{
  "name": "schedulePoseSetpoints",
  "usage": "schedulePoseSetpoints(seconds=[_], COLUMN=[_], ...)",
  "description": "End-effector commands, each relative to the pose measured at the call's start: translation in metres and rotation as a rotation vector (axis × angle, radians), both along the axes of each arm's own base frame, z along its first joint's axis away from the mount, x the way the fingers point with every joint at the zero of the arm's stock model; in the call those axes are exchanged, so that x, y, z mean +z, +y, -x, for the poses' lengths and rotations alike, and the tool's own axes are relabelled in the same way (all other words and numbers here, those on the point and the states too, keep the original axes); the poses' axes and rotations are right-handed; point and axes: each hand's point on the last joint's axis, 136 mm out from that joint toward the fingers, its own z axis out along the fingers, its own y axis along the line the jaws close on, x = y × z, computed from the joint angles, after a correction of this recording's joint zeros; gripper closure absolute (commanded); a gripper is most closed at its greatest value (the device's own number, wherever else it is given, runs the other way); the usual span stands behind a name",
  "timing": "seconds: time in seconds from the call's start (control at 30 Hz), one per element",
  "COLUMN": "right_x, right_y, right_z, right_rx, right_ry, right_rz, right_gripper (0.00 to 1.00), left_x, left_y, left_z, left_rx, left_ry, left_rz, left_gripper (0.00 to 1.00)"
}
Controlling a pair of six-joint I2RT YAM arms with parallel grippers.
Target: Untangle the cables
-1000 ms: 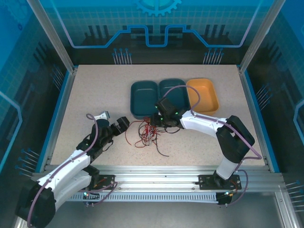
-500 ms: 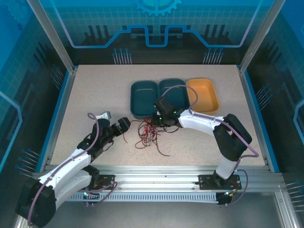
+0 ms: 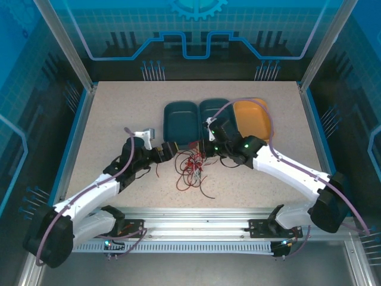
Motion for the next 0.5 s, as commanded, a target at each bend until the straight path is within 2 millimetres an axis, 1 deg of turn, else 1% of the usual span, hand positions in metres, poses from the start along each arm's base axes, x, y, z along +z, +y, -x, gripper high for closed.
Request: schedulePoseSetpoints(seconds=[0.0,0.07,0.13,0.2,0.3,0.4,0.47], right_x=[-0.007,-0.001,0.01,0.026,0.042,0.054,0.062], right_y=[-0.017,-0.023,-0.028,-0.03,-0.036,-0.042,-0.044], right_z=[0.004,0.004,0.004,0.006,0.01,0.014,0.017], right_rx=[-0.007,-0.016,-0.017,-0.004,0.0,-0.001,0.002], right_ry=[-0.018,-0.03,-0.06,-0.106,-0.157,-0.195,-0.219], right_rz=[0.069,0.073,0.07,0.056,0.031,0.008,-0.011], right_gripper=[1.0,1.0,1.0,1.0,1.0,1.0,1.0], left_x=[0.019,0.016,0.013,0.013,0.014,0.016,0.017], left_y=[-0.03,-0.041,-0.05,-0.06,-0.068,-0.073,-0.076], left_z=[0.0,0.001,0.001,0.0,-0.002,-0.003,-0.001], left_rx=[-0.146,-0.175,-0.192,-0.204,-0.206,-0.214,-0.232], left_ry=[-0.086,-0.075,-0.069,-0.074,-0.077,-0.082,-0.086], left_rz=[-0.045,-0.076,-0.086,-0.072,-0.037,-0.031,-0.033], left_gripper=[0.01,0.01,0.01,0.01,0.01,0.01,0.04])
